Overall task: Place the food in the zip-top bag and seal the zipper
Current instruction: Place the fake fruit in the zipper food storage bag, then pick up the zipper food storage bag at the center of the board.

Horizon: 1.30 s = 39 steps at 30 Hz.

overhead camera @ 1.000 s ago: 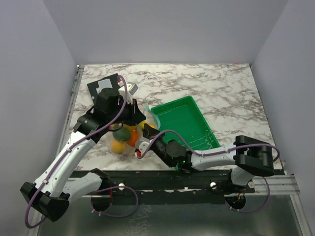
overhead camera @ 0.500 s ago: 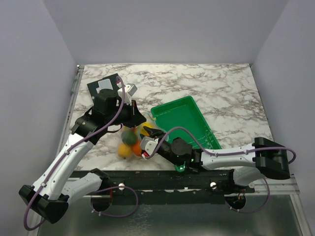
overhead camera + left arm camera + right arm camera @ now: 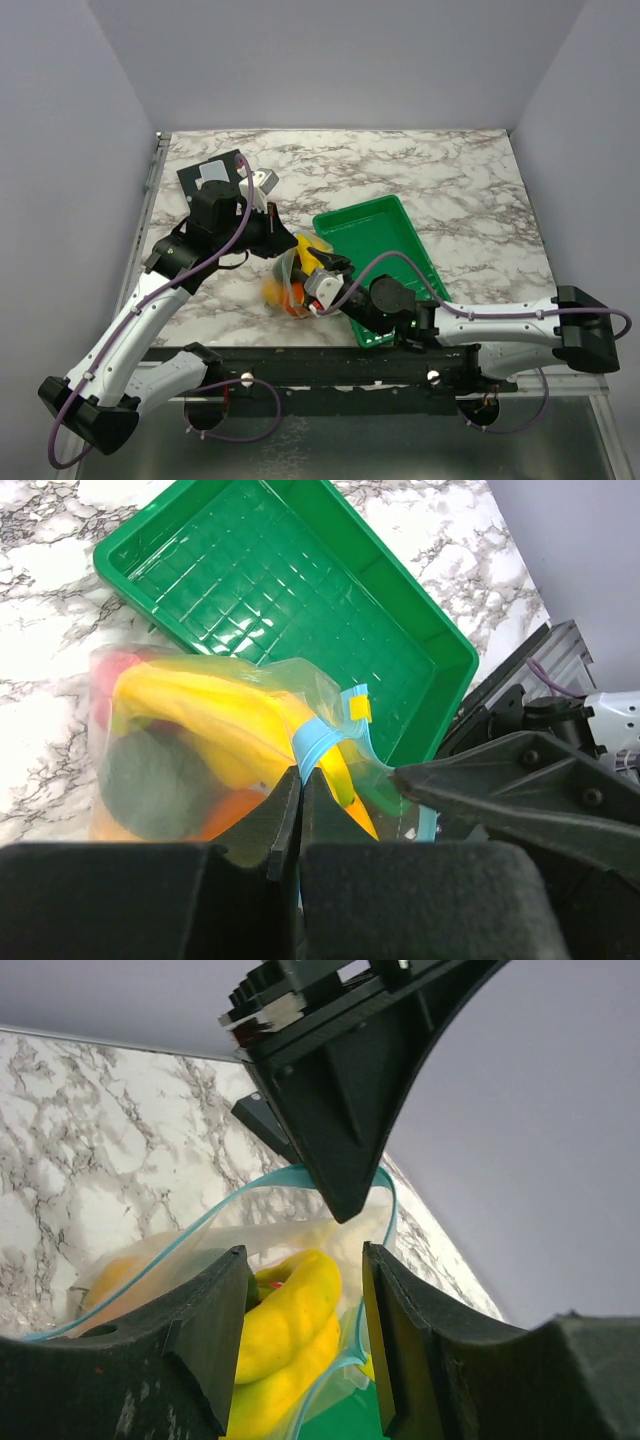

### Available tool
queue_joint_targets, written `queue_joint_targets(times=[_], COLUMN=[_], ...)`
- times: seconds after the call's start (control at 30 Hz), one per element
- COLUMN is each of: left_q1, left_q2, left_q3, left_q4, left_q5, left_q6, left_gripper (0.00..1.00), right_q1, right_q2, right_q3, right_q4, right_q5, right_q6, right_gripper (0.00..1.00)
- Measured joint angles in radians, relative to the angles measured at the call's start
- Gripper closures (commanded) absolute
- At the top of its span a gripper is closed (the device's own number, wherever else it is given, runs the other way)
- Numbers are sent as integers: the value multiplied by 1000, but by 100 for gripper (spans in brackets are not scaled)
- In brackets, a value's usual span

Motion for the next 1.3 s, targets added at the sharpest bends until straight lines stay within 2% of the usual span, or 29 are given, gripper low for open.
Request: queue_joint_targets(times=[0.13, 0.27, 0.43, 0.83, 1.0, 1.1, 1.3], left_q1=[0, 0, 0, 0, 0, 0, 0], left_q2=[2, 6, 8, 9, 9, 9, 9], left_q3=[0, 0, 0, 17, 32, 32, 32], left_q4=[0, 0, 0, -5, -20, -31, -47], left_q5=[0, 0, 0, -3, -6, -7, -8], left_q6=[5, 14, 23, 52, 75, 83, 89], left_gripper=[100, 100, 100, 100, 100, 100, 100], right_q1=[0, 0, 0, -6, -39, -61, -109], right_q2=[-56, -113, -152, -59, -45, -27, 13], right_q3=[3, 40, 107, 366, 426, 480, 520], right_q4=[-71, -177, -284, -746, -928, -1015, -1111], right_q5=[31, 72, 137, 254, 216, 186, 109], right_q6=[35, 113, 210, 503, 626, 698, 813], right_gripper=[41, 30, 24, 24, 25, 30, 37])
